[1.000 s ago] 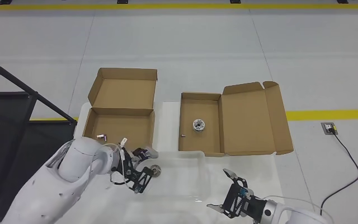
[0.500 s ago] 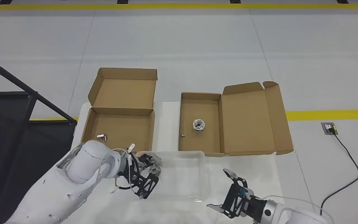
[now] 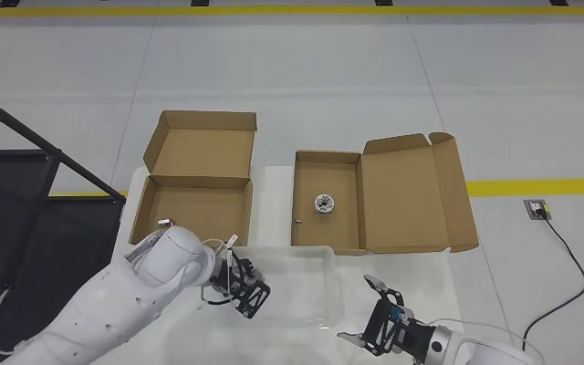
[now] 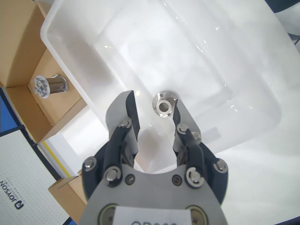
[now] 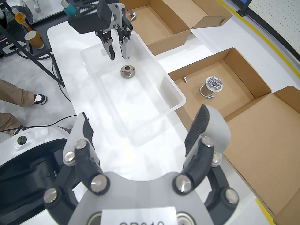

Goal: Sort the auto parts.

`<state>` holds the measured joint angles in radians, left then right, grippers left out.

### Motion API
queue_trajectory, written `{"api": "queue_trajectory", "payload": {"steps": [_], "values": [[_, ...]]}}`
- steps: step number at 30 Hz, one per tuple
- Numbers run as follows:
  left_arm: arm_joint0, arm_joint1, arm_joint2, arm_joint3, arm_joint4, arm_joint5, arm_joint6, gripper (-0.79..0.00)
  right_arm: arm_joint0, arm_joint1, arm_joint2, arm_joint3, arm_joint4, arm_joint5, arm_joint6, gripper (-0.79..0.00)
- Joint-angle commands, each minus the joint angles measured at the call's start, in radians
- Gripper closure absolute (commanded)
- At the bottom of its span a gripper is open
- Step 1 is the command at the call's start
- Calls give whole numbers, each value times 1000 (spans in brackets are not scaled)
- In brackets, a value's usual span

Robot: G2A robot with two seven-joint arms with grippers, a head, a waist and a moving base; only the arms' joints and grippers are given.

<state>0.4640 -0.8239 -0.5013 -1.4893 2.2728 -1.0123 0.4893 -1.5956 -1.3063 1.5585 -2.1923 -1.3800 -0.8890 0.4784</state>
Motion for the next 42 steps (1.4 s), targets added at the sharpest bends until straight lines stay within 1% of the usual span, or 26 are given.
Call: {"api": "queue_trajectory", "payload": {"steps": [1,3,5,10,12,15,20,21,27,33,34,35,36,38,40,42], "values": [[-49,-15,66,51,-43,0,-23,-397,0,0,0,0,0,0,0,-785],[-90,-32,128,96,-83,0,-43,-480,0,0,0,0,0,0,0,-785],[-133,-51,188,136,-130,0,-42,-533,0,0,0,0,0,0,0,-785],[-233,-104,328,229,-220,0,-50,-505,0,0,0,0,0,0,0,-785],[-236,-125,331,260,-227,0,-60,-511,0,0,0,0,0,0,0,-785],[-225,-157,331,312,-206,0,-56,-456,0,0,0,0,0,0,0,-785],[-218,-208,331,398,-131,0,-4,-419,0,0,0,0,0,0,0,-785],[-219,-218,331,414,-113,0,5,-394,0,0,0,0,0,0,0,-785],[-230,-274,331,504,-22,0,76,-382,0,0,0,0,0,0,0,-785],[-239,-318,331,580,54,0,155,-354,0,0,0,0,0,0,0,-785],[-240,-326,331,592,68,0,170,-336,0,0,0,0,0,0,0,-785],[-240,-333,331,605,80,0,188,-292,0,0,0,0,0,0,0,-785],[-241,-340,331,618,92,0,209,-231,0,0,0,0,0,0,0,-785],[-245,-353,331,644,121,0,242,-151,0,0,0,0,0,0,0,-785],[-249,-365,331,667,148,0,272,0,0,0,0,0,0,0,0,-785],[-256,-376,331,685,169,0,302,0,0,0,0,0,0,0,0,-785]]}}
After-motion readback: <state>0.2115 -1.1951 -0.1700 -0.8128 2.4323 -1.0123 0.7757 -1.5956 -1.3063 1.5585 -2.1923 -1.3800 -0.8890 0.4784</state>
